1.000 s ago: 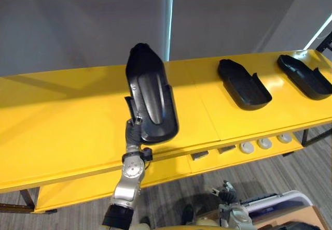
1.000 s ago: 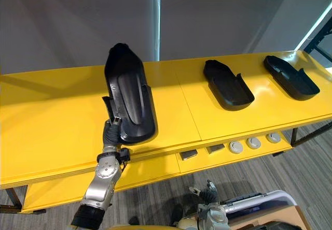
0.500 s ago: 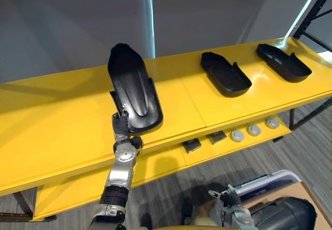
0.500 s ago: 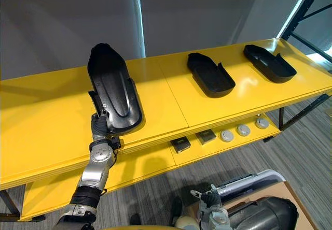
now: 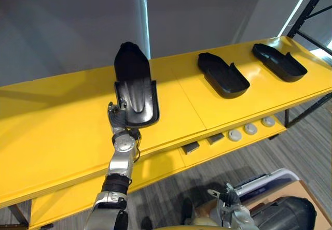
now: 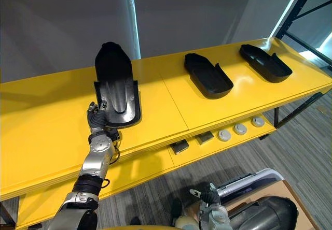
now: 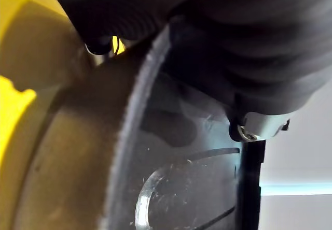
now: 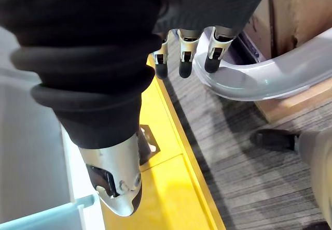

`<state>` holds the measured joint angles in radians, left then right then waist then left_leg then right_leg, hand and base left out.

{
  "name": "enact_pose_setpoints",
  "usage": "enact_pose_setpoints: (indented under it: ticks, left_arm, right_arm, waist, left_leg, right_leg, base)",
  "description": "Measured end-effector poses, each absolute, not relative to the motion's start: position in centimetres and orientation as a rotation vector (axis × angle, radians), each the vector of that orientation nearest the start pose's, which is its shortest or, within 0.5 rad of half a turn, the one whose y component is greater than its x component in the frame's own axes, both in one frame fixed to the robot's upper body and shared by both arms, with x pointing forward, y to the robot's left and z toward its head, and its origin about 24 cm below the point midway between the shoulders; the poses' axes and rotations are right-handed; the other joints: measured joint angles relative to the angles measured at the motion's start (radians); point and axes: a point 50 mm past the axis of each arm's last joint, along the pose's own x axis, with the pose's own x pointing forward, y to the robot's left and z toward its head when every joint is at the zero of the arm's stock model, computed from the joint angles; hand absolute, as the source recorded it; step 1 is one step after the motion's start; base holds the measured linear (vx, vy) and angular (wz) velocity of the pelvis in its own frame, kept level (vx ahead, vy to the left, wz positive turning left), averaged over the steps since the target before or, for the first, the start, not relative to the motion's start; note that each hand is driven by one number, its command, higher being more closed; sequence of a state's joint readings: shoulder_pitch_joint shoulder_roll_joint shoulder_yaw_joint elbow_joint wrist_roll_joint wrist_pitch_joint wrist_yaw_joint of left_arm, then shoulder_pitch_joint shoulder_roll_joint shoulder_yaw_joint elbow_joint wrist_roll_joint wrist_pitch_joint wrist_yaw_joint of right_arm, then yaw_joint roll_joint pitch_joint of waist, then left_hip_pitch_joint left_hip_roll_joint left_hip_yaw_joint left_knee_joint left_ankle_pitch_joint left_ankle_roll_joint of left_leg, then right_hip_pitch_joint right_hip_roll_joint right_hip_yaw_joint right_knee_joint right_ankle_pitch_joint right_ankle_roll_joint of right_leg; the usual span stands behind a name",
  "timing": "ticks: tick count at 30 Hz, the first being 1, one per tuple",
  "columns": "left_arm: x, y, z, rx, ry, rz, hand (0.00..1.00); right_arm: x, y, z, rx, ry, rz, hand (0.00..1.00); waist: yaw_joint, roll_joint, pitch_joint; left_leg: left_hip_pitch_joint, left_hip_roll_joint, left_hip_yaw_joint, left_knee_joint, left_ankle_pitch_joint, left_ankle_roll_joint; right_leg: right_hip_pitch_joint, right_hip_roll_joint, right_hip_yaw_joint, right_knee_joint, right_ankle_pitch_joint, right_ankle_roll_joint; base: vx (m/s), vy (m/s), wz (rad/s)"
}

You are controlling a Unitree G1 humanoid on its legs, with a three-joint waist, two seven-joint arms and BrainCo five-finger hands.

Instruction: Walk over and take plastic housings, then place them on the shelf

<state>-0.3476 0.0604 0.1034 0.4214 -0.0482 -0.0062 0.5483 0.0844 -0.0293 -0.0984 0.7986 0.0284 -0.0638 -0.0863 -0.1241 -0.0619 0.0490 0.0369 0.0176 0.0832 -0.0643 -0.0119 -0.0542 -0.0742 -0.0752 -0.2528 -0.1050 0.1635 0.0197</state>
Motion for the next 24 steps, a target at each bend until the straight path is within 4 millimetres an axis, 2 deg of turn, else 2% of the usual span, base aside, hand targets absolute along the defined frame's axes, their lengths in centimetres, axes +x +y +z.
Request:
enact_pose_setpoints:
  ticks: [5, 15, 24]
  left_arm:
    - [30.9, 19.3, 4.0, -0.063, 0.089, 0.594, 0.0]
    - [30.9, 18.8, 4.1, -0.071, 0.084, 0.582, 0.0]
    - [30.2, 17.4, 5.6, -0.085, 0.0, 0.537, 0.0]
  right_arm:
    - [14.7, -18.5, -13.1, 0.003, 0.816, -0.222, 0.0]
    - [14.6, -18.5, -13.1, 0.001, 0.82, -0.226, 0.0]
    - [14.4, -18.5, -13.3, 0.002, 0.829, -0.227, 0.0]
  waist:
    - [-0.002, 0.0, 0.0]
    - [-0.001, 0.001, 0.001]
    - [0.0, 0.009, 0.0]
  left_leg:
    - [0.005, -0.001, 0.001, 0.001, -0.007, 0.0]
    - [0.006, 0.0, 0.0, -0.001, -0.007, 0.0]
    - [0.009, -0.001, -0.006, -0.004, -0.004, 0.005]
  right_leg:
    - [0.005, -0.001, 0.004, 0.0, -0.003, 0.003]
    - [0.004, -0.001, 0.004, 0.0, -0.008, 0.009]
    - [0.009, 0.0, -0.003, 0.0, -0.005, 0.006]
  base:
    - [-0.01, 0.004, 0.0]
    - [0.0, 0.001, 0.0]
    - [0.0, 0.0, 0.0]
